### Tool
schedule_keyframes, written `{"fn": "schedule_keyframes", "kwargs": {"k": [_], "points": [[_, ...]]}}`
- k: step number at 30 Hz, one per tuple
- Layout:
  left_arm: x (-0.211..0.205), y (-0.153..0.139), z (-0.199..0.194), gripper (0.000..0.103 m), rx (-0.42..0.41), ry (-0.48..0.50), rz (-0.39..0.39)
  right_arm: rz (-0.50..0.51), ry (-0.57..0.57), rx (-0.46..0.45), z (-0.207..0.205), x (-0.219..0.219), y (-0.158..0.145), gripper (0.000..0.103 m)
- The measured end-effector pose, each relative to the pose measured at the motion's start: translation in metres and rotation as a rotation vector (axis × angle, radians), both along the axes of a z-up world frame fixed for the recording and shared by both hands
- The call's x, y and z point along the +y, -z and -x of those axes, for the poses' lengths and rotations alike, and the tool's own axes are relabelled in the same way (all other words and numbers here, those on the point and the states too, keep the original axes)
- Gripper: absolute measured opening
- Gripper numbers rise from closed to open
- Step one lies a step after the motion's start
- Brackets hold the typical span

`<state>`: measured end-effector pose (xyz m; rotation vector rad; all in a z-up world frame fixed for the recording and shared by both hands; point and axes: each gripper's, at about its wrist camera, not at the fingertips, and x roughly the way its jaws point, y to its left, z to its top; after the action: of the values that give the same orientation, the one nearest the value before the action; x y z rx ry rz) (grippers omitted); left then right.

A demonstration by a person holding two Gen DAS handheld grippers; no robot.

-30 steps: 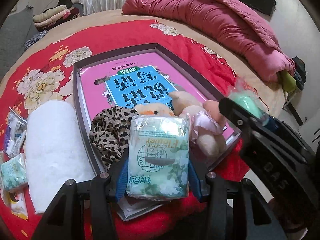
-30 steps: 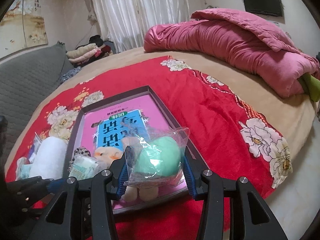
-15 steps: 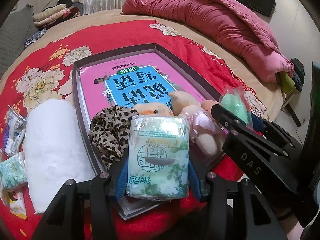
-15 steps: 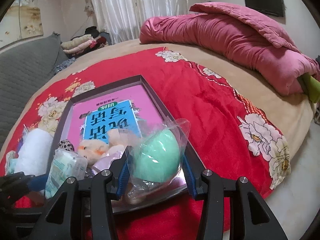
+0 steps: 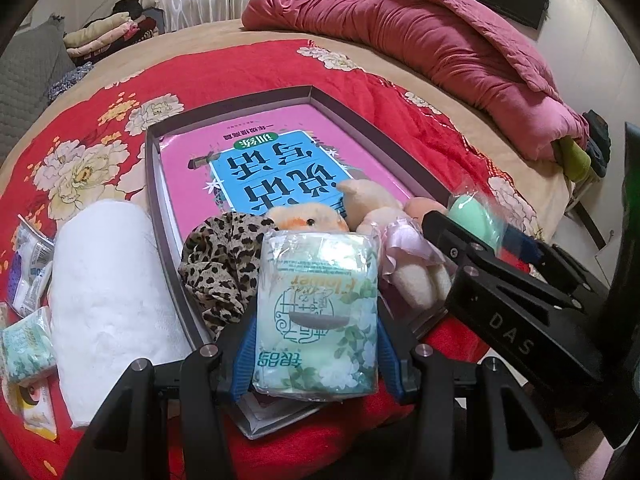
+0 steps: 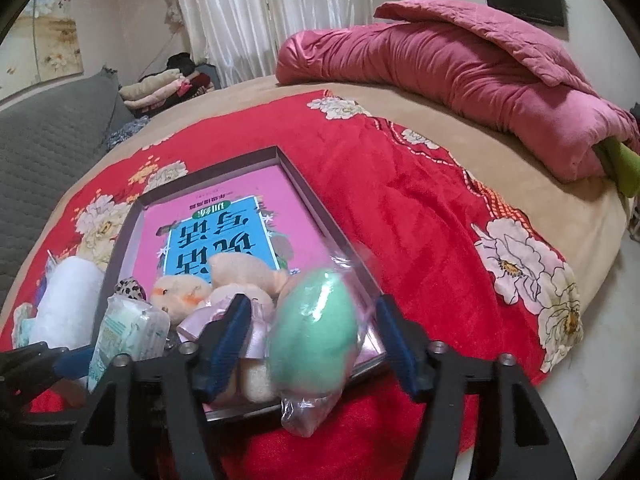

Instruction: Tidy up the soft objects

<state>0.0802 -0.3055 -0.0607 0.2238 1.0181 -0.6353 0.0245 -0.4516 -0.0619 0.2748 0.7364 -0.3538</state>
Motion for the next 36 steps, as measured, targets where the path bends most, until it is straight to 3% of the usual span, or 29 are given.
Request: {"fn": "schedule_keyframes", "kwargs": {"k": [10, 17, 20, 36], "points": [[-0.003, 0.0, -0.001, 0.052, 0.003, -0.01, -0.017, 0.051, 0.057, -0.049, 0.022, 0.002, -0.02, 0.068], [-0.012, 0.005, -0.004, 0.052, 0.014, -0.017, -0.046, 0.057, 0.111, 0.016, 0.033, -0.004, -0.017, 0.068], [-0.013, 0.006, -0.002, 0.052, 0.006, -0.009, -0.057, 0.044, 0.123, 0.039, 0.031, -0.009, -0.01, 0.075], [-0.009, 0.005, -0.002, 0.052, 0.01, -0.002, -0.029, 0.072, 0.093, 0.05, 0.016, -0.013, 0.003, 0.076]]}}
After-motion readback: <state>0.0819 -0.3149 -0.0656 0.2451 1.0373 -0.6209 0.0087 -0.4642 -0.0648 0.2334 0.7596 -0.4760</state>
